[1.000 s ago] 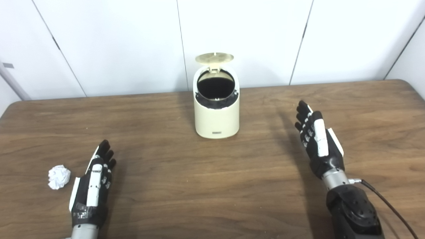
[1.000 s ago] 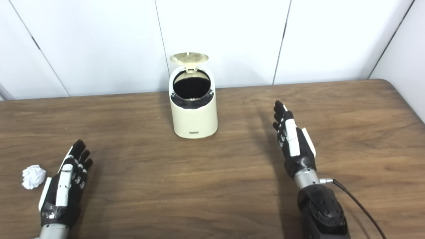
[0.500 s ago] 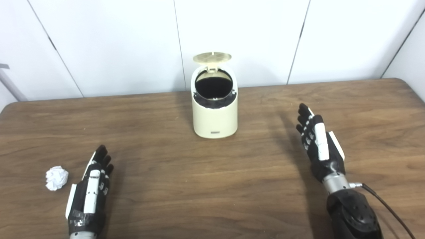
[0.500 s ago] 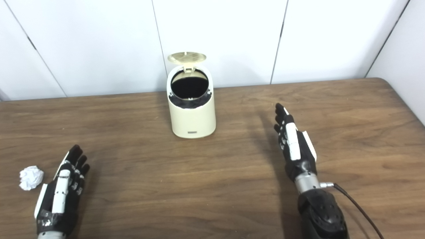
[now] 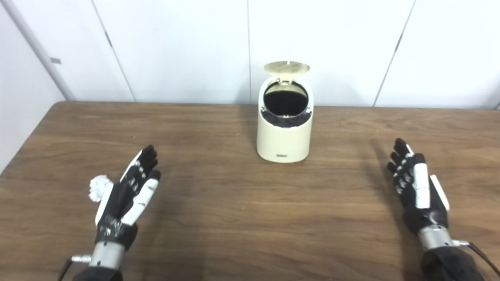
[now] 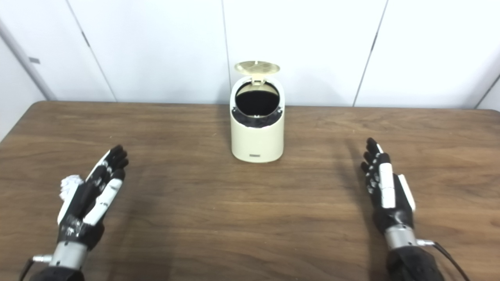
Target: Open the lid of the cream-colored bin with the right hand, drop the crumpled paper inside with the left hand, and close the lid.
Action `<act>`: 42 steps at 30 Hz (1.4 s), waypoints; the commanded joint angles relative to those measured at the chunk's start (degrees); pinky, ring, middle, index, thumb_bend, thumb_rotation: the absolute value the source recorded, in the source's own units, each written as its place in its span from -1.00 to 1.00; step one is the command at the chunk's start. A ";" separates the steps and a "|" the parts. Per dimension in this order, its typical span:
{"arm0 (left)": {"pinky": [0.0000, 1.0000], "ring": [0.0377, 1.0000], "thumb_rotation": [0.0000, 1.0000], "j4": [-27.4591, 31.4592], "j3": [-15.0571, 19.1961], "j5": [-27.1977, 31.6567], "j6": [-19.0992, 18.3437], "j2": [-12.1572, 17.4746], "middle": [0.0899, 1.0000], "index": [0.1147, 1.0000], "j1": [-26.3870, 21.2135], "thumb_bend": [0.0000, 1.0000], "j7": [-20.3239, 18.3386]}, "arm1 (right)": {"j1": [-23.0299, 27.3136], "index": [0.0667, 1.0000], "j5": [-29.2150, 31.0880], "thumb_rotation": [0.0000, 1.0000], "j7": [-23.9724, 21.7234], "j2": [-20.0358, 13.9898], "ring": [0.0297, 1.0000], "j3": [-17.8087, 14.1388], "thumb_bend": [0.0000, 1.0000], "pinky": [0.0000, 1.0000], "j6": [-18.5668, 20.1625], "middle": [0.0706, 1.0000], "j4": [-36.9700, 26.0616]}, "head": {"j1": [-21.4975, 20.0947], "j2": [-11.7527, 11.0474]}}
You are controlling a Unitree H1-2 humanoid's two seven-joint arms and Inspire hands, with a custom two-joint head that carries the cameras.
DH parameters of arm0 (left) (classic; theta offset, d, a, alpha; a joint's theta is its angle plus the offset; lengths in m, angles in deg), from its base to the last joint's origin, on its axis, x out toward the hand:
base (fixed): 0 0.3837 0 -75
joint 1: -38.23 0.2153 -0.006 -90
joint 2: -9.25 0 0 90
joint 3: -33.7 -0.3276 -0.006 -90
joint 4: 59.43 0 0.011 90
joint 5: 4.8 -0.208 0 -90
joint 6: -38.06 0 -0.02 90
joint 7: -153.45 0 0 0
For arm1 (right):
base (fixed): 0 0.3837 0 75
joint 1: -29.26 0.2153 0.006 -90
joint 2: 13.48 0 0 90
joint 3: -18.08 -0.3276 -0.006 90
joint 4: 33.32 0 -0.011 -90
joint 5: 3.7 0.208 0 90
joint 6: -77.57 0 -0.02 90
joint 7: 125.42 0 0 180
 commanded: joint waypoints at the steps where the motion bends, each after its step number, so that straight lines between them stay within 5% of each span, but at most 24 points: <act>1: 0.90 0.83 -0.09 2.80 0.68 -0.84 1.06 1.04 0.81 0.83 -0.82 0.18 0.66 | 1.28 0.96 1.40 1.00 -1.15 -0.99 1.00 -0.59 0.04 1.00 -3.12 1.00 -0.39 | 0.99 -0.09; 9: 0.92 0.88 -0.13 5.31 2.64 -1.79 -0.35 2.62 0.85 0.85 -0.90 0.23 0.81 | 1.47 0.97 2.63 1.00 -1.83 -1.60 1.00 -0.94 0.03 1.00 -2.81 1.00 -0.19 | 6.47 -0.92; 18: 0.89 0.86 -0.09 4.58 5.43 -5.79 0.54 5.27 0.83 0.82 -1.64 0.29 2.20 | 1.00 0.94 3.00 1.00 0.10 -1.08 1.00 -0.83 0.04 1.00 2.46 1.00 -4.50 | 10.95 -1.65; 25: 0.82 0.84 -0.30 2.16 9.14 -7.71 1.34 7.57 0.83 0.83 -2.07 0.36 3.40 | 0.95 0.98 2.67 1.00 0.38 -0.79 1.00 -0.01 0.02 1.00 4.55 1.00 -6.87 | 12.33 -1.92; 28: 0.80 0.84 -0.25 1.67 9.82 -12.28 0.56 9.38 0.82 0.82 -1.97 0.41 4.22 | 1.12 0.99 2.84 1.00 0.38 -0.71 1.00 0.29 0.02 1.00 5.21 1.00 -7.41 | 12.42 -1.72; 35: 0.94 0.94 -0.50 1.15 11.19 -16.68 -2.60 13.93 0.88 0.79 -2.63 0.59 3.47 | 1.32 0.99 2.67 1.00 0.87 -0.57 1.00 0.44 -0.12 1.00 6.54 1.00 -8.54 | 12.27 -1.41; 42: 0.69 0.81 -0.54 1.42 8.43 -29.47 -7.80 21.95 0.83 0.82 -1.26 0.76 0.09 | 1.15 1.00 3.18 1.00 0.44 -0.88 1.00 0.28 -0.09 1.00 7.21 1.00 -8.99 | 11.72 -1.01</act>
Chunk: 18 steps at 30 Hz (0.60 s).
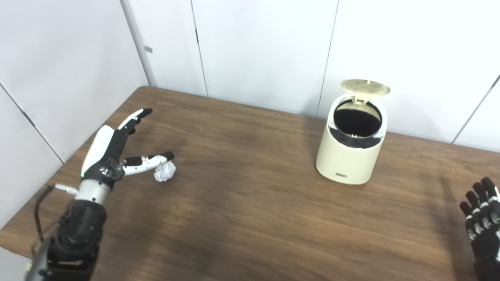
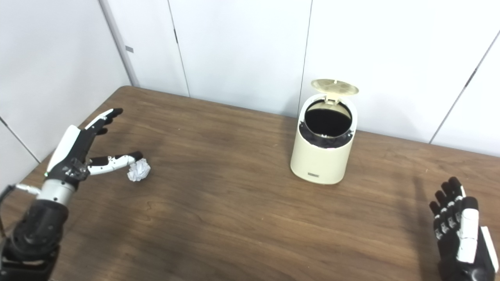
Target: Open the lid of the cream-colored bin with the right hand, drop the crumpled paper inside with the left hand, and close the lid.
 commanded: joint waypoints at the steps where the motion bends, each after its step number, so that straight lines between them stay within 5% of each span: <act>1: 0.68 0.79 -0.61 0.30 -0.47 -3.50 0.62 2.67 0.81 0.80 0.13 0.79 0.00 | 1.39 1.00 0.69 1.00 -0.37 -0.62 1.00 -0.29 -0.09 1.00 -0.78 1.00 -1.80 | -0.41 0.31; 7: 0.65 0.81 -0.61 -2.21 -3.55 -10.69 0.76 5.60 0.78 0.73 1.09 0.90 -1.87 | 1.32 0.98 -0.33 1.00 0.93 -0.34 1.00 -0.20 -0.11 1.00 1.74 1.00 -3.83 | -0.71 0.62; 15: 0.68 0.86 -0.57 0.79 -7.14 -16.89 -8.56 8.06 0.83 0.76 0.70 0.85 -11.90 | 1.23 1.00 -0.25 1.00 1.58 -0.13 1.00 -0.47 -0.09 1.00 3.78 1.00 -5.48 | -0.81 0.88; 18: 0.60 0.80 -0.65 1.22 -7.84 -16.87 -8.79 8.14 0.80 0.74 0.39 0.83 -13.27 | 1.18 1.00 0.06 1.00 1.43 -0.09 1.00 -0.46 -0.05 1.00 3.96 1.00 -5.69 | -0.85 0.96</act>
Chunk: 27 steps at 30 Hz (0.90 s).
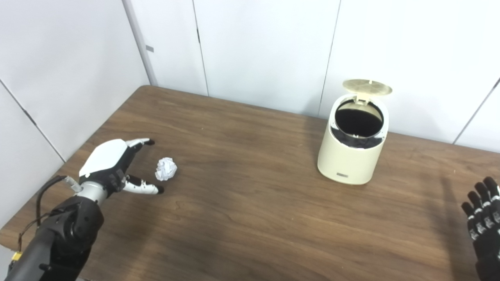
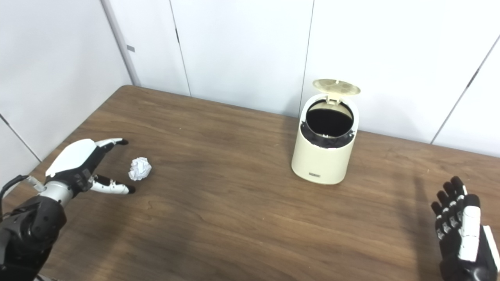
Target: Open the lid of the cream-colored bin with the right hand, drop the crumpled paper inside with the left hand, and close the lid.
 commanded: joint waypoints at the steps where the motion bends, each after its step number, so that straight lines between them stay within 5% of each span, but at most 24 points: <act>1: 0.59 0.79 -0.69 1.18 0.45 -0.71 0.57 2.05 0.80 0.73 -1.29 0.82 0.42 | 1.27 1.00 0.42 1.00 -0.06 -0.31 1.00 -0.28 -0.05 1.00 -0.85 1.00 -2.46 | 0.06 0.10; 15: 0.57 0.76 -0.53 -1.18 -1.09 -2.98 1.87 0.74 0.75 0.71 -3.66 0.83 1.78 | 1.35 1.00 0.39 1.00 0.48 0.06 1.00 -0.17 -0.07 1.00 0.31 1.00 -3.50 | -0.39 0.26; 27: 0.59 0.78 -0.61 -1.64 -2.00 -2.37 1.53 -0.38 0.74 0.69 -6.66 0.76 0.54 | 1.30 1.00 0.91 1.00 0.21 -0.04 1.00 -0.53 -0.11 1.00 -0.28 1.00 -2.90 | -1.19 0.73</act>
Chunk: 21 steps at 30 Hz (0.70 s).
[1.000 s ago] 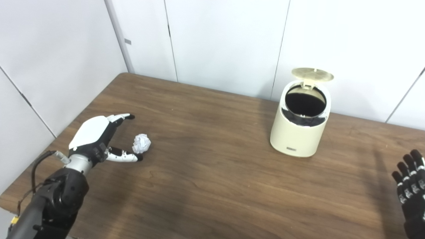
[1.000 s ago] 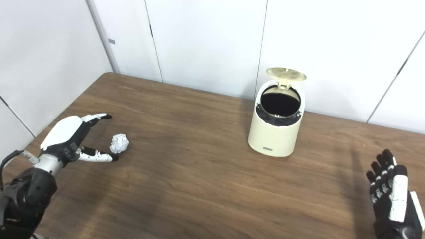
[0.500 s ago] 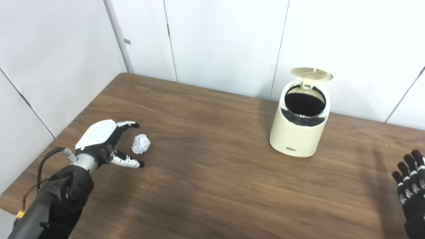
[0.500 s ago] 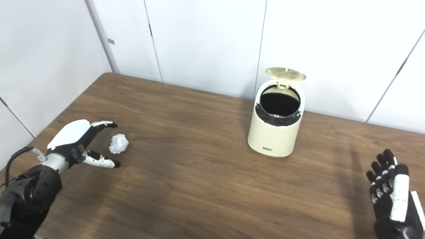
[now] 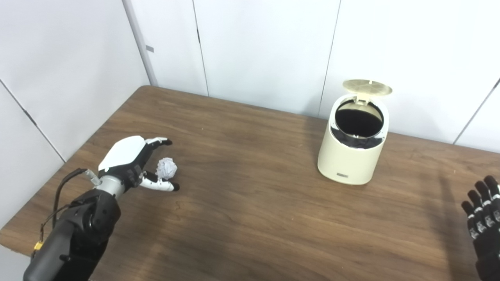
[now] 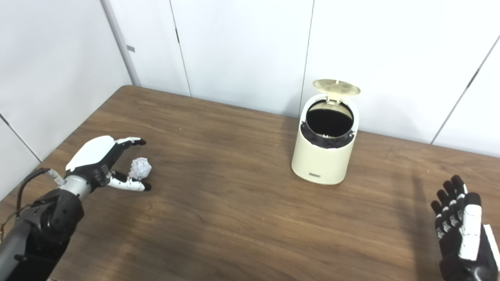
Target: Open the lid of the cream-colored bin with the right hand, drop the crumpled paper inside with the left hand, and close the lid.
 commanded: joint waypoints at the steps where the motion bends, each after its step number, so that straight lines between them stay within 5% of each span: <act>1: 0.58 0.77 -0.61 0.07 0.14 -0.45 0.55 1.43 0.73 0.69 -1.91 0.76 1.07 | 1.28 1.00 0.71 1.00 -0.18 -0.20 1.00 -0.52 -0.14 1.00 -1.56 1.00 -1.49 | -0.08 0.09; 21: 0.53 0.73 -0.72 -3.77 -4.29 -6.16 -0.11 4.99 0.69 0.62 -3.19 0.68 -2.37 | 1.21 1.00 0.38 1.00 -0.83 -0.44 1.00 -0.53 -0.05 1.00 -3.59 1.00 0.99 | -0.88 0.32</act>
